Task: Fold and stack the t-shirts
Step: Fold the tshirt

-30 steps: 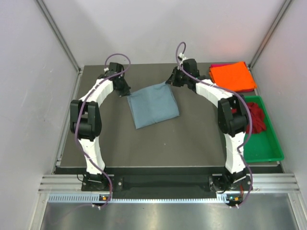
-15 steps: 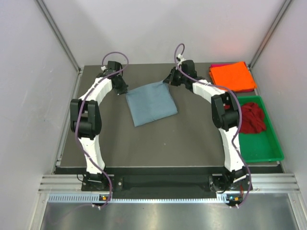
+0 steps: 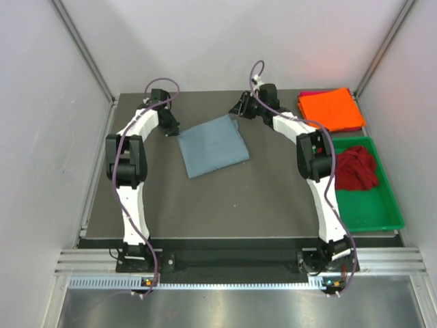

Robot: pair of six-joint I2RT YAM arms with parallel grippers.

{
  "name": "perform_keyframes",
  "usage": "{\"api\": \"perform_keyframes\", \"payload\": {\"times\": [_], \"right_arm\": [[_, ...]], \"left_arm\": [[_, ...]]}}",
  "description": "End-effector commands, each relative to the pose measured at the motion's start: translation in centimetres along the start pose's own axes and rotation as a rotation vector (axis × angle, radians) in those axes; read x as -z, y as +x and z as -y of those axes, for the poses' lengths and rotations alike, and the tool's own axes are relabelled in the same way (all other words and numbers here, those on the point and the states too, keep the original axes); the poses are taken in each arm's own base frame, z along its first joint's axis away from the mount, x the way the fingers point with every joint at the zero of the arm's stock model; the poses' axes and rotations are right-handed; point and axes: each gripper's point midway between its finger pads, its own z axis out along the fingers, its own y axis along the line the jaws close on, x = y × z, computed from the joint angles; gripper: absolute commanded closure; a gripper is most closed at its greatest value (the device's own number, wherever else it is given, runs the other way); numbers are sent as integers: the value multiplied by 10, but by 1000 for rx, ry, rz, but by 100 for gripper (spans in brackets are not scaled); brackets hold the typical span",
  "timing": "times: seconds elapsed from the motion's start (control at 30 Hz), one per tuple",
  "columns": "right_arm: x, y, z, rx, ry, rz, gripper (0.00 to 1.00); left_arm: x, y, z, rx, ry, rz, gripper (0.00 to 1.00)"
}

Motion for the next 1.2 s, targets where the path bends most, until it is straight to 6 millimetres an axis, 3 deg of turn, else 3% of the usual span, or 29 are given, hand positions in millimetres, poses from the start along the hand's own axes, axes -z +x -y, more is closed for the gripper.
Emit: {"api": "perform_keyframes", "payload": {"times": [0.0, 0.03, 0.1, 0.2, 0.3, 0.37, 0.4, 0.43, 0.47, 0.5, 0.73, 0.93, 1.03, 1.1, 1.13, 1.17], "right_arm": [[24, -40, -5, 33, -27, 65, 62], [36, -50, -10, 52, -21, 79, 59], [47, -47, -8, 60, -15, 63, 52], [63, -19, -4, 97, 2, -41, 47], [72, 6, -5, 108, -14, -112, 44], [81, 12, -13, 146, -28, -130, 43], [83, 18, -12, 167, -26, -148, 43], [87, 22, -17, 177, -35, -165, 42], [88, 27, -18, 183, -40, -178, 41], [90, 34, -19, 196, -42, -194, 41], [92, 71, -12, 210, -33, -267, 38], [83, 105, -1, 155, -32, -328, 42], [88, 122, 6, 148, 13, -341, 47], [93, 134, 10, 120, 25, -342, 57], [97, 132, 9, 121, 39, -330, 62], [99, 134, 10, 119, 51, -331, 69]], "left_arm": [[3, -31, -10, 11, -1, 28, 90], [2, -33, -16, 6, -24, 29, 83], [6, -40, -23, -3, -44, 46, 67], [18, -49, -26, -55, -71, 77, 59], [34, -46, -20, -78, -42, 75, 59], [49, -41, -5, -104, 25, 74, 61], [49, -26, 0, -110, 76, 34, 62], [61, -33, 15, -125, 154, 78, 63], [64, -28, 23, -132, 202, 71, 64], [66, -15, 28, -123, 258, 31, 66], [44, 9, 39, -107, 361, -63, 70], [11, 8, 38, -87, 354, -73, 70], [-4, -2, 37, -95, 334, -48, 70], [-8, -14, 42, -105, 334, -24, 69], [-18, -11, 37, -103, 310, -47, 69], [-13, -26, 46, -114, 318, -14, 69]]}}
